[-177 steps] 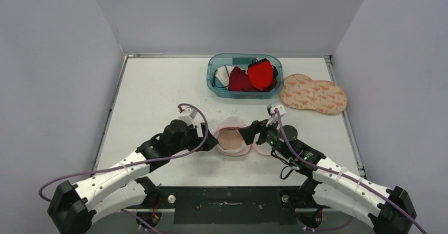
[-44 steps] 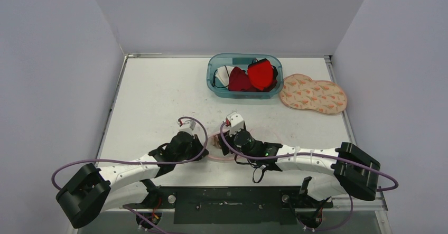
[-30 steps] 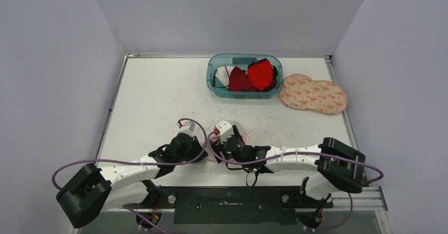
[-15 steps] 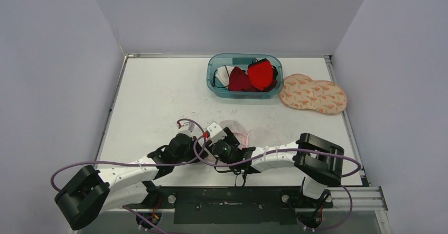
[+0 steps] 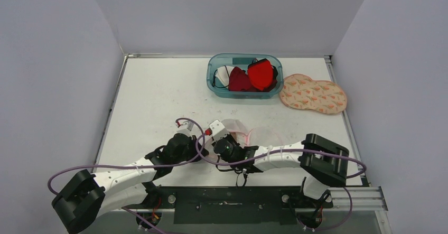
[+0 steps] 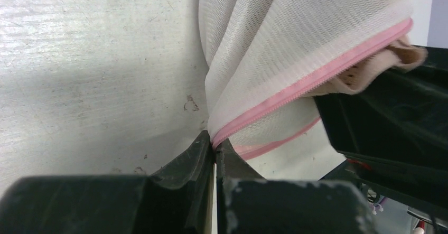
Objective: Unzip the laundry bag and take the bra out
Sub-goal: Pick up the bra from the laundry bag.
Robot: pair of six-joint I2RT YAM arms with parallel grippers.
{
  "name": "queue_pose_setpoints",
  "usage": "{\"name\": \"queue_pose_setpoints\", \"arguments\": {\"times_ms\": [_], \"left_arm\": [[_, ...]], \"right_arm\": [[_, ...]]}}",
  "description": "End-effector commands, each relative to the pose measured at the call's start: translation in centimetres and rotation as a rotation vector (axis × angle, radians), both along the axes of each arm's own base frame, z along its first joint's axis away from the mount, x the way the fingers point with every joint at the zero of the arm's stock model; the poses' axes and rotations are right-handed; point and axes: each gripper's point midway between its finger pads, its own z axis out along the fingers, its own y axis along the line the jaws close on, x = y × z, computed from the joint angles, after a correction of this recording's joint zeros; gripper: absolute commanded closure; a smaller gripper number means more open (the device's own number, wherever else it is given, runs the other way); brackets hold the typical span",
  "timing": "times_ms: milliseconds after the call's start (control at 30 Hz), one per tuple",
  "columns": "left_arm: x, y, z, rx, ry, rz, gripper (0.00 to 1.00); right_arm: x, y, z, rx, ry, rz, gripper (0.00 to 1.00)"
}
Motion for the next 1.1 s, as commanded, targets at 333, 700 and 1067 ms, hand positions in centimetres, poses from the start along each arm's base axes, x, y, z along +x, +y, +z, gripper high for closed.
{"name": "queue_pose_setpoints", "arguments": {"times_ms": [333,700,1067], "left_arm": [[0.8,0.2,0.6,-0.004,-0.029,0.02,1.0],[3.3,-1.2,5.8,-0.06,-0.118,0.015,1.0],[5.1,-1.3,5.2,-0.032,-0.103,0.023,1.0]], "right_arm": [[-0.5,-1.9,6.7,0.406,0.153,0.115,0.95],[-6.3,1.4,6.0,0.349,0.295,0.461,0.95],[-8.1,1.9,10.3,0.473,0.205,0.547,0.95]]}}
